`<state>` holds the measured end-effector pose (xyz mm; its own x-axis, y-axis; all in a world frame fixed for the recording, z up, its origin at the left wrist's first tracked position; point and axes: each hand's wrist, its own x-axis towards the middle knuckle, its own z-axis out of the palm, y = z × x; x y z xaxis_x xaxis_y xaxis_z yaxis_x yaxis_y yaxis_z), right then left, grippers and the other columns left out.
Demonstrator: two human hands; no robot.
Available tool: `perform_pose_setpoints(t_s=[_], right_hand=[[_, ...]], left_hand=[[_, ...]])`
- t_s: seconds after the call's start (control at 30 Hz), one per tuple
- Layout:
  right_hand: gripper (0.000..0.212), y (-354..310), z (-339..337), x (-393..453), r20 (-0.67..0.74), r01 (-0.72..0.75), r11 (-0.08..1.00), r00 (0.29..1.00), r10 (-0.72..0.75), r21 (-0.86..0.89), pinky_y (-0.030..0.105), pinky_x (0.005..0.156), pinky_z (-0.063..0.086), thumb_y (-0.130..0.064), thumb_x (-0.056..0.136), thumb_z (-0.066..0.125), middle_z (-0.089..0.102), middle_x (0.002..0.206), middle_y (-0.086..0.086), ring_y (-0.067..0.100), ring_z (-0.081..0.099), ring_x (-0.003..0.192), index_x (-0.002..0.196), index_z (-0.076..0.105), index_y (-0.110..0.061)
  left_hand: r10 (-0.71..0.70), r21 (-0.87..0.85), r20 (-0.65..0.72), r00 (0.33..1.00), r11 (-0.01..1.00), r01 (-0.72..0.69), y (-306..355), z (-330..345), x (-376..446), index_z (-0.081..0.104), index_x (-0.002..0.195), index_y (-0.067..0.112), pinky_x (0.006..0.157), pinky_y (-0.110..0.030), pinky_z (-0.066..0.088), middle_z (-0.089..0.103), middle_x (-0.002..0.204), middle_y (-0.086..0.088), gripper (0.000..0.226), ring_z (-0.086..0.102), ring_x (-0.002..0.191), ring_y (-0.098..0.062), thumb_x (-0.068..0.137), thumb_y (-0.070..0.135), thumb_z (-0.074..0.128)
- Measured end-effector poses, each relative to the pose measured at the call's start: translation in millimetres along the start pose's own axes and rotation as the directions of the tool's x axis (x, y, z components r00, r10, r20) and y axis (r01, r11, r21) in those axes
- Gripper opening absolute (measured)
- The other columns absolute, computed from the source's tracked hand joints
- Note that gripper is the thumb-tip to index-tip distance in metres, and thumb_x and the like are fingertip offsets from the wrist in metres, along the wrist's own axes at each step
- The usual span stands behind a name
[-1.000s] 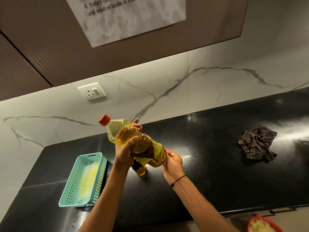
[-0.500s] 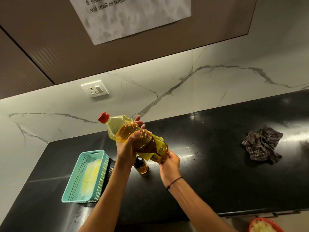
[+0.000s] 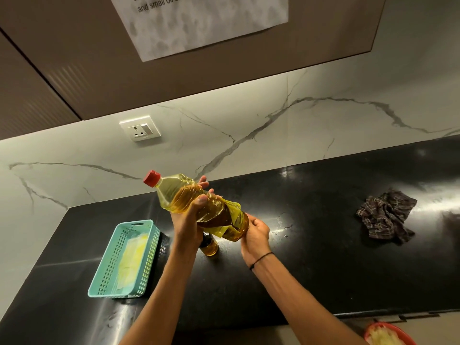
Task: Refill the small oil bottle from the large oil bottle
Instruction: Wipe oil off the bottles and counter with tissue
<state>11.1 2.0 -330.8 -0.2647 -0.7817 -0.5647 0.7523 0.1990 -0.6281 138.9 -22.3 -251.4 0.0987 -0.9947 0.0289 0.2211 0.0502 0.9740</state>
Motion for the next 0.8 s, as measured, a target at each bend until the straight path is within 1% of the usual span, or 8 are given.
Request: perform_pose_setpoints(t_s=[0.07, 0.17, 0.33, 0.47, 0.53, 0.63, 0.73, 0.8], right_hand=[[0.016, 10.3, -3.4, -5.9, 0.064, -0.060, 0.996, 0.996, 0.064, -0.063, 0.039, 0.082, 0.058, 0.011, 0.097, 0.052, 0.064, 0.085, 0.017, 0.024, 0.060, 0.081, 0.100, 0.067, 0.007], [0.028, 24.8, -18.6, -17.3, 0.094, -0.123, 0.990, 0.987, 0.130, -0.071, 0.025, 0.057, 0.043, 0.010, 0.099, 0.050, 0.056, 0.066, 0.005, 0.011, 0.044, 0.058, 0.083, 0.067, -0.005], [0.018, 7.1, -30.8, -12.4, 0.064, -0.031, 0.992, 0.998, 0.024, 0.124, 0.022, 0.052, 0.050, 0.003, 0.100, 0.054, 0.064, 0.076, 0.008, 0.009, 0.055, 0.059, 0.089, 0.066, -0.005], [0.007, -7.0, -17.8, 5.7, 0.027, 0.030, 0.990, 0.999, -0.034, 0.138, 0.027, 0.062, 0.060, 0.003, 0.098, 0.060, 0.068, 0.087, 0.012, 0.018, 0.066, 0.075, 0.100, 0.067, 0.002], [0.009, 0.6, -16.1, 13.8, 0.035, -0.018, 0.999, 0.999, 0.017, 0.035, 0.029, 0.068, 0.059, 0.001, 0.100, 0.055, 0.066, 0.090, 0.014, 0.022, 0.065, 0.083, 0.101, 0.065, 0.001], [0.027, 23.4, -26.3, 15.0, 0.069, -0.086, 0.974, 0.992, 0.103, -0.211, 0.025, 0.064, 0.050, -0.006, 0.102, 0.045, 0.059, 0.080, 0.011, 0.018, 0.056, 0.072, 0.082, 0.063, -0.012], [0.016, 40.8, -58.7, 17.9, 0.133, 0.181, 0.770, 0.983, -0.126, -0.611, 0.017, 0.065, 0.054, -0.004, 0.095, 0.065, 0.066, 0.087, 0.004, 0.016, 0.063, 0.081, 0.085, 0.064, -0.016], [0.006, 37.3, -84.9, 24.5, 0.168, 0.286, 0.595, 0.954, -0.246, -0.751, 0.015, 0.072, 0.052, -0.009, 0.094, 0.068, 0.068, 0.097, 0.003, 0.017, 0.065, 0.091, 0.095, 0.068, -0.014]], left_hand=[[0.008, 0.005, -0.012, 1.000, 1.000, -0.008, 1.0, 1.3, 2.4, 0.047, 0.149, 0.006, 0.095, -0.045, 0.064, 0.068, 0.144, -0.010, 0.090, 0.071, 0.124, -0.036, 0.070, 0.034, 0.080], [-0.002, 0.000, -0.041, 0.999, 1.000, 0.002, 2.6, -2.2, 6.0, 0.050, 0.146, 0.008, 0.101, -0.049, 0.061, 0.069, 0.142, -0.011, 0.087, 0.072, 0.123, -0.035, 0.069, 0.033, 0.081], [-0.010, -0.012, -0.052, 0.999, 1.000, 0.010, -1.9, -8.4, 4.4, 0.059, 0.132, 0.020, 0.105, -0.054, 0.057, 0.070, 0.139, -0.014, 0.068, 0.068, 0.127, -0.041, 0.068, 0.031, 0.082], [-0.022, -0.047, 0.000, 1.000, 0.999, 0.022, -6.2, -0.3, 0.1, 0.054, 0.140, 0.006, 0.101, -0.050, 0.062, 0.071, 0.139, -0.013, 0.082, 0.070, 0.124, -0.040, 0.067, 0.031, 0.081], [-0.016, -0.050, 0.012, 1.000, 0.999, 0.017, -8.5, 2.7, 0.3, 0.059, 0.136, 0.008, 0.102, -0.052, 0.060, 0.070, 0.139, -0.013, 0.076, 0.072, 0.123, -0.038, 0.067, 0.031, 0.081], [-0.019, -0.072, 0.010, 1.000, 0.997, 0.019, -10.7, 6.9, 1.2, 0.060, 0.138, 0.005, 0.099, -0.048, 0.062, 0.068, 0.142, -0.013, 0.077, 0.071, 0.123, -0.038, 0.068, 0.032, 0.080], [0.003, -0.071, 0.021, 1.000, 0.997, -0.002, -18.7, 4.3, 3.3, 0.074, 0.123, 0.027, 0.098, -0.044, 0.063, 0.071, 0.138, -0.011, 0.047, 0.073, 0.122, -0.032, 0.077, 0.021, 0.079], [0.015, -0.065, 0.024, 1.000, 0.998, -0.014, -25.8, -3.2, 3.8, 0.075, 0.122, 0.031, 0.099, -0.045, 0.063, 0.072, 0.138, -0.010, 0.042, 0.073, 0.122, -0.033, 0.085, 0.012, 0.072]])
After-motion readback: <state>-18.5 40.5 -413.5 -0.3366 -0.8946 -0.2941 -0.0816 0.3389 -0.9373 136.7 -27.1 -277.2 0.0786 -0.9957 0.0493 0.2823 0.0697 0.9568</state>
